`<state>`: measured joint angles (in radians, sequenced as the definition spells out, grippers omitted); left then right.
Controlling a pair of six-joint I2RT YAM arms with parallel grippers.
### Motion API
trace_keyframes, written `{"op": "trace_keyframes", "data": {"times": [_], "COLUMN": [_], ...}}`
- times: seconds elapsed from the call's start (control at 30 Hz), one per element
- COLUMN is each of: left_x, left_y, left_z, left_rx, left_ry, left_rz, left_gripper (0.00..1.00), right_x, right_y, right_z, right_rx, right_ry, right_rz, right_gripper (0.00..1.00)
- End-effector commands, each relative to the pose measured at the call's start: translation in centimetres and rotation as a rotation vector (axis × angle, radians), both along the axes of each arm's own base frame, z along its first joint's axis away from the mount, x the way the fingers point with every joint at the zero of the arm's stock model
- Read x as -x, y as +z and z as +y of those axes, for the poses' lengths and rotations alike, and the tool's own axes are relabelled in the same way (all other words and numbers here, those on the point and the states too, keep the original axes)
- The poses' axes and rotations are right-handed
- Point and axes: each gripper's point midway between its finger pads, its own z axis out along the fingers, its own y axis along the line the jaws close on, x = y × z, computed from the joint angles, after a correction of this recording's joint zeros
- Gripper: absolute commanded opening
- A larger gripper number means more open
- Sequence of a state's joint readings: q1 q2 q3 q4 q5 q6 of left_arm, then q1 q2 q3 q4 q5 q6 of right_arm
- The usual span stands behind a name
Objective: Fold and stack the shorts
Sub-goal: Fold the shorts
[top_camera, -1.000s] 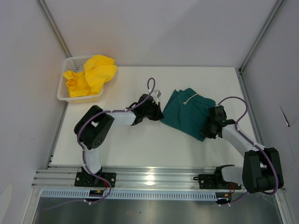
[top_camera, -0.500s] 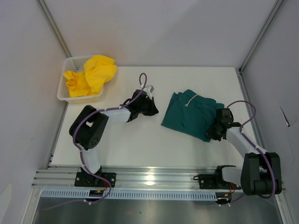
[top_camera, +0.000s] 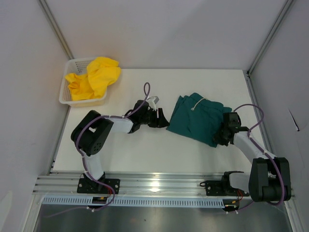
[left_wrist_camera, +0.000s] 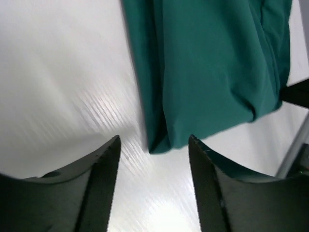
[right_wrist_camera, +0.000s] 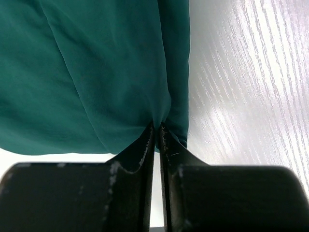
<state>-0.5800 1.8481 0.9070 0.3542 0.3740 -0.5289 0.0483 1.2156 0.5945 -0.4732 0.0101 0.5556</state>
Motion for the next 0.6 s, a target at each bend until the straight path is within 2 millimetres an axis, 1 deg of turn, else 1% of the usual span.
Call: {"op": "trace_keyframes", "data": {"times": [0.0,0.03,0.07,0.1,0.17,0.2,0.3,0.37,0.43,0.53,0.57], "left_x": [1.0,0.9,1.0,1.0,1.0,1.3,1.5,1.6,1.0,0.7,0.7], "left_y": [4.3,4.3,3.7,3.7,3.5,3.5,3.7,3.2,2.7,2.2,2.3], "left_z": [-2.1,-2.4,-2.6,-2.8,-3.4,-3.8,-4.6,-4.7,-4.9,-5.1,-5.2], "left_rx": [0.169,0.178,0.176,0.184,0.198,0.203,0.2,0.171,0.145,0.133,0.135], "left_ry": [-0.089,-0.098,-0.103,-0.11,-0.117,-0.132,-0.152,-0.152,-0.143,-0.14,-0.142], "left_rz": [-0.073,-0.069,-0.051,-0.052,-0.043,-0.04,-0.054,-0.051,-0.055,-0.051,-0.051], "left_gripper": [0.65,0.67,0.69,0.7,0.7,0.7,0.7,0.7,0.7,0.7,0.66], "right_x": [-0.4,-0.3,-0.3,-0.4,-0.4,-0.4,-0.5,-0.4,-0.6,-0.6,-0.6], "right_y": [0.1,0.0,0.1,0.2,0.2,0.2,0.2,0.2,0.3,0.4,0.4], "right_z": [0.3,0.3,0.4,0.4,0.5,0.5,0.5,0.6,0.6,0.6,0.6], "right_rx": [-0.017,-0.017,-0.021,-0.021,-0.024,-0.026,-0.026,-0.026,-0.03,-0.03,-0.031], "right_ry": [0.023,0.024,0.023,0.023,0.023,0.025,0.029,0.031,0.031,0.035,0.033], "right_rz": [-0.017,-0.014,-0.015,-0.02,-0.019,-0.021,-0.019,-0.016,-0.022,-0.024,-0.022], "right_gripper": [0.1,0.11,0.11,0.11,0.11,0.11,0.11,0.11,0.11,0.11,0.11]}}
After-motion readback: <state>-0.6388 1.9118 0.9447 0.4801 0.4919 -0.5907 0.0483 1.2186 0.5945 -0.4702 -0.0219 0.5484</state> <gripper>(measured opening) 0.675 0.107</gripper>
